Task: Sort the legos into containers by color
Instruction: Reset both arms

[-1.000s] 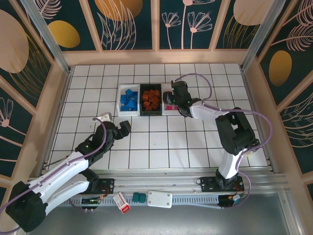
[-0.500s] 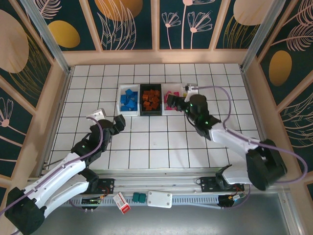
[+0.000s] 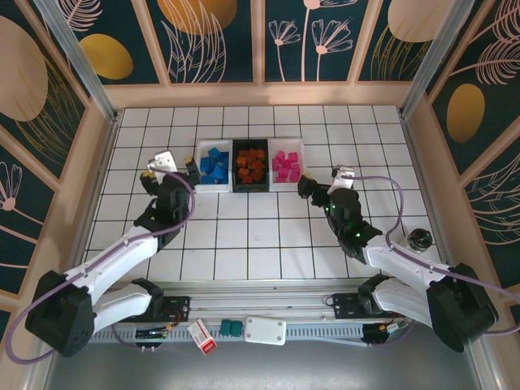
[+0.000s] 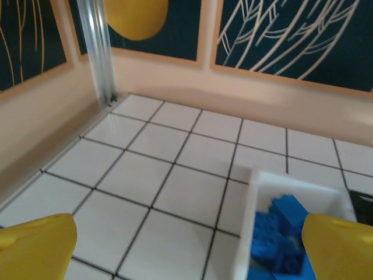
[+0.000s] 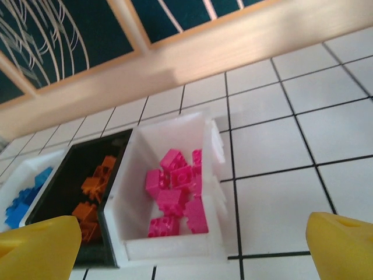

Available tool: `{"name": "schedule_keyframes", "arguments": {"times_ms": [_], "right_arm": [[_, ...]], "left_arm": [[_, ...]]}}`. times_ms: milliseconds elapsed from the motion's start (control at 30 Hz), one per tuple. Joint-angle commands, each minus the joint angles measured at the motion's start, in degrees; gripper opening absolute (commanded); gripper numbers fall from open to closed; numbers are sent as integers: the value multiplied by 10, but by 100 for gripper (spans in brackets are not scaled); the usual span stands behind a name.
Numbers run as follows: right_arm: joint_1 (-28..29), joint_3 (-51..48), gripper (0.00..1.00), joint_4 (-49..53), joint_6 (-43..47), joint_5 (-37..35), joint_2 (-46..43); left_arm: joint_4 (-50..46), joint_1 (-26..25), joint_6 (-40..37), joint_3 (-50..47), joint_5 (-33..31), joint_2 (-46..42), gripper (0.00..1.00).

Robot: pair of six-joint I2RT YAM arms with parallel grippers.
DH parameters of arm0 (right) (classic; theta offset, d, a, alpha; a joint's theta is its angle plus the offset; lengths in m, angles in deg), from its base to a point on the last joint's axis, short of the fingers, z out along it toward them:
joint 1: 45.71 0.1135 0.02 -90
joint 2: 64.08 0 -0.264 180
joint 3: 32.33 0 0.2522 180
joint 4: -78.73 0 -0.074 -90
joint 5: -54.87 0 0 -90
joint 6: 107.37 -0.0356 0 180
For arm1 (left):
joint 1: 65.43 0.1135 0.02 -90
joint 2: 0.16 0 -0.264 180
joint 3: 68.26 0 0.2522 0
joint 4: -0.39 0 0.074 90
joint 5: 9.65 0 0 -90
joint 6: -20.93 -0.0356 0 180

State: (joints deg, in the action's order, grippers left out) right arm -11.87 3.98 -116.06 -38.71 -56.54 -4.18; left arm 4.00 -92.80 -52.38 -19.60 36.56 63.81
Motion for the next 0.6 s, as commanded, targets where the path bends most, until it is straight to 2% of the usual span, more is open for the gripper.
{"name": "schedule_keyframes", "arguments": {"times_ms": [0, 200, 500, 567], "right_arm": [[-9, 5, 99, -13, 4, -56, -9], [-21, 6, 99, -11, 10, -33, -8], [-66, 9, 99, 5, 7, -29, -12], [-77, 7, 99, 4, 5, -30, -11]], "left_arm": [[76, 58, -91, 12, 35, 29, 99], [173, 145, -140, -33, 90, 106, 99], [418, 176, -158, -149, 155, 194, 99], [446, 180, -165, -159, 173, 203, 99]]}}
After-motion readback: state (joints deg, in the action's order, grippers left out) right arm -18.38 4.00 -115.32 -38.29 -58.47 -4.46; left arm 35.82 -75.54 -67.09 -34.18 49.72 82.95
